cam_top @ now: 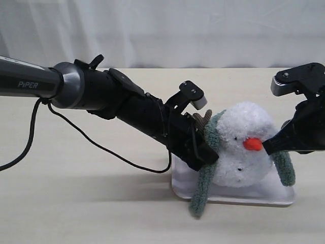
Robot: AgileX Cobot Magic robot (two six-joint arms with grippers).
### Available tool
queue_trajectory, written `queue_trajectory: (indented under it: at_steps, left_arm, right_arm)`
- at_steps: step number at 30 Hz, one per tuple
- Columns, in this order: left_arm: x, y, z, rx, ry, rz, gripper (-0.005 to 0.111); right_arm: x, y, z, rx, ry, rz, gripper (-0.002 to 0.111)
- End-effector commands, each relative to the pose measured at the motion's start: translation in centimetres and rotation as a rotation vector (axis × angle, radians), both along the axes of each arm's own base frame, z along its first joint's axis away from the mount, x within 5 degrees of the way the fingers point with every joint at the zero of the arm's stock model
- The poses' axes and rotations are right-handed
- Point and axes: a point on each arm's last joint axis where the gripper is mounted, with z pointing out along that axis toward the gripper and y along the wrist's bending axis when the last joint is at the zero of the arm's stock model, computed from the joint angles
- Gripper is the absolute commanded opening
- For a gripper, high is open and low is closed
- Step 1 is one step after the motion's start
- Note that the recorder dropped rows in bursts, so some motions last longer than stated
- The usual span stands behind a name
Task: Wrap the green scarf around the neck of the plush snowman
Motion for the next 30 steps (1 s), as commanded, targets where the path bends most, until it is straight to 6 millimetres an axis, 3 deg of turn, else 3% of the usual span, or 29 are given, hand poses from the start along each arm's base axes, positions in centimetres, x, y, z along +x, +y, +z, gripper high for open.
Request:
queue_trajectory:
  at_steps: [1,3,6,8,10,15,21,26,30]
  left_arm:
    - [0.2,0.0,0.0,0.009,-0.029,0.015,0.023]
    - [-0.2,0.0,0.1,-0.002,-0.003,-0.025,0.026]
    - [-0.4,-0.1,0.1,-0.007,0.008,-0.038,0.041]
    - [-0.2,0.0,0.1,-0.004,0.0,-0.026,0.043]
    - [0.1,0.0,0.0,0.008,-0.024,0.003,0.043]
    - [0.2,0.0,0.0,0.011,-0.029,0.009,0.043]
    - [0.2,0.0,0.0,0.01,-0.027,0.007,0.043]
    - [0.2,0.0,0.0,0.011,-0.032,0.003,0.043]
    - [0.2,0.1,-0.1,0.016,-0.039,-0.004,0.043]
  right_arm:
    - [0.2,0.0,0.3,0.008,-0.04,0.001,0.004]
    - [0.4,0.2,0.5,0.041,-0.064,-0.015,0.006]
    - [0.4,0.2,1.1,0.038,-0.058,-0.01,0.027]
    - [0.4,0.2,2.1,0.045,-0.094,-0.007,0.04]
    - [0.2,0.7,3.0,0.095,-0.142,0.05,0.046]
    - [0.2,2.1,3.5,0.198,-0.19,0.191,0.046]
    - [0.5,1.5,2.6,0.148,-0.143,0.123,0.037]
    - [-0.3,-0.2,2.0,0.019,-0.012,-0.038,0.052]
    - [-0.9,-0.7,1.2,-0.038,0.046,-0.047,0.054]
